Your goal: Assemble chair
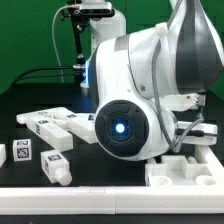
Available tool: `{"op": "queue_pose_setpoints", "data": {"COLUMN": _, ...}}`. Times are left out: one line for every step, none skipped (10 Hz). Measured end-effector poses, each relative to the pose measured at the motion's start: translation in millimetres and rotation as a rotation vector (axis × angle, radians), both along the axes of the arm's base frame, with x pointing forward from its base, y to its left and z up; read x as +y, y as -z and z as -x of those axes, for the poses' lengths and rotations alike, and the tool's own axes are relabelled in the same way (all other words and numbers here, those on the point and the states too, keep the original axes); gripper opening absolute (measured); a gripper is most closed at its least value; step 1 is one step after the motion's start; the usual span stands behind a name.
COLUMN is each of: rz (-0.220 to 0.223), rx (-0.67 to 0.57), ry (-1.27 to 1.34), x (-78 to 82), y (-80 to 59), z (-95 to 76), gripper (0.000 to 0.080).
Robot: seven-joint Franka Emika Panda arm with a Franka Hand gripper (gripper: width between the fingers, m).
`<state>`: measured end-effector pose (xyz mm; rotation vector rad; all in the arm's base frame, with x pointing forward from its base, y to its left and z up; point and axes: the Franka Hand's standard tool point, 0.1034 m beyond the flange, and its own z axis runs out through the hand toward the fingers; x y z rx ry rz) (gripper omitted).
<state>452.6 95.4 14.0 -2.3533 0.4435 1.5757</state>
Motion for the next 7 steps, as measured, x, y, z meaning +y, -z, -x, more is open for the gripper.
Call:
{"op": "queue_pose_setpoints", "data": {"rz": 0.000, "rx": 0.000, "ry": 0.000, "x": 0.0, "y": 0.1, "z": 0.0, "gripper": 0.0282}}
{"op": "queue_pose_setpoints", "data": {"rz": 0.000, "rx": 0.000, "ry": 0.000, "x": 0.0, "y": 0.1, "z": 0.0, "gripper": 0.0282}}
{"op": "queue_pose_setpoints", "data": {"rz": -0.002, "rx": -0.002, "ry": -0.001, "x": -0.3, "y": -2.8, "z": -2.1, "gripper": 0.0282}}
{"op": "queue_pose_setpoints", "data": {"rz": -0.016, "rx": -0.012, "ry": -0.009, "x": -2.0, "y": -21.3, "z": -10.0, "gripper": 0.0282}}
{"op": "queue_pose_setpoints", "data": {"rz": -0.037, "rx": -0.023, "ry": -0.020, "x": -4.4, "y": -41.1, "z": -18.2, "gripper": 0.0282}}
{"op": "queue_pose_setpoints", "data": {"rz": -0.064, "rx": -0.096, "ry": -0.036, "x": -6.3, "y": -57.4, "z": -32.6, "gripper": 0.0282}}
{"op": "queue_pose_setpoints", "data": {"rz": -0.093, "rx": -0.174, "ry": -0.052, "x": -7.7, "y": -77.1, "z": -45.6, "gripper": 0.0282}}
